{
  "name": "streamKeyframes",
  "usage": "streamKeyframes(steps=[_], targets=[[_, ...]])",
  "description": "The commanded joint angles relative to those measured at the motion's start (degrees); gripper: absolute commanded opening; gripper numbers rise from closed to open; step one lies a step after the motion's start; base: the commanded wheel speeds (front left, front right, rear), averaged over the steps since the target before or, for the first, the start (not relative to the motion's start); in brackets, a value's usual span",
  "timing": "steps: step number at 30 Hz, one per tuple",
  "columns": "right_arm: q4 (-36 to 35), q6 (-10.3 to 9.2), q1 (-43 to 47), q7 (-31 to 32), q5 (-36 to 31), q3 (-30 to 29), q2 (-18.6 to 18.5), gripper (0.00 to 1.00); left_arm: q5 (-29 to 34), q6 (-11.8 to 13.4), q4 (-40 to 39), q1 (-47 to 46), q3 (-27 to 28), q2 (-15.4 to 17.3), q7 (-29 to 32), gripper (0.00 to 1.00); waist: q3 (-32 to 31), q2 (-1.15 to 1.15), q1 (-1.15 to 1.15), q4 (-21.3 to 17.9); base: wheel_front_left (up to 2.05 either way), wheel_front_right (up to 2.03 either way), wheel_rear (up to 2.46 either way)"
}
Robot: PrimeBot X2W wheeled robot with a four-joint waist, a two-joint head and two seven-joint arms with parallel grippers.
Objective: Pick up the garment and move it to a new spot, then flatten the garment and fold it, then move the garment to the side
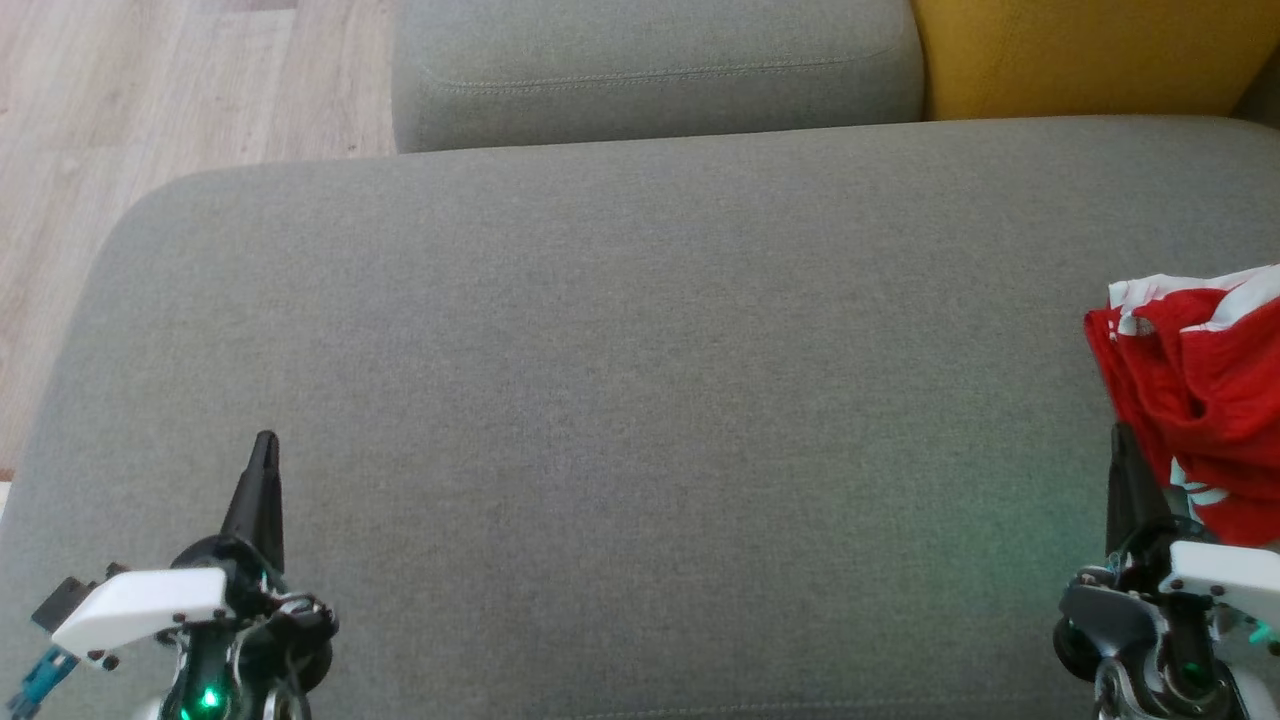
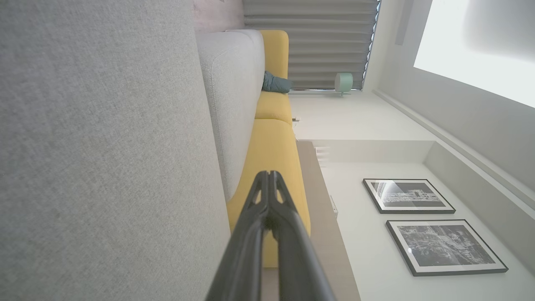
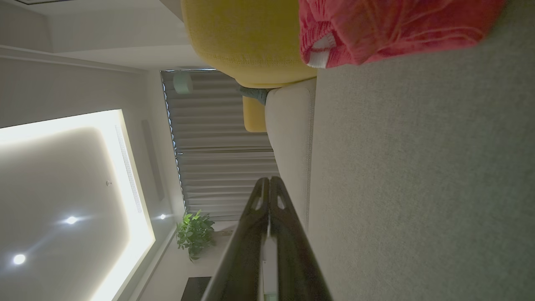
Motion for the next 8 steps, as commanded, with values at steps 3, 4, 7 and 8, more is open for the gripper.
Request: streamKeyframes(steps=[3, 4, 7, 8], targets=[[-1.8, -0.04, -3.1, 0.5, 0.2, 0.9, -0.9, 0.00, 0.0, -0.4, -1.5, -3.1, 2.4, 0.5, 0.4, 0.00, 0.0, 0.00, 0.00, 0.0, 0.00, 0.00, 0.00], [-1.8, -0.04, -3.1, 0.5, 0.2, 0.9, -0.9, 0.00, 0.0, -0.4, -1.5, -3.1, 2.4, 0.4, 0.5, 0.00, 0.0, 0.00, 0.00, 0.0, 0.00, 0.00, 0.00], [-1.8, -0.04, -3.1, 0.6, 0.2, 0.9, -0.9, 0.00, 0.1, -0.4, -1.5, -3.1, 2.4, 0.4, 0.5, 0.00, 0.0, 0.00, 0.00, 0.0, 0.00, 0.00, 0.00], [-1.8, -0.04, -3.1, 0.6, 0.2, 0.9, -0.9, 0.00, 0.1, -0.4, -1.5, -3.1, 2.5, 0.4, 0.5, 0.00, 0.0, 0.00, 0.00, 0.0, 0.00, 0.00, 0.00]])
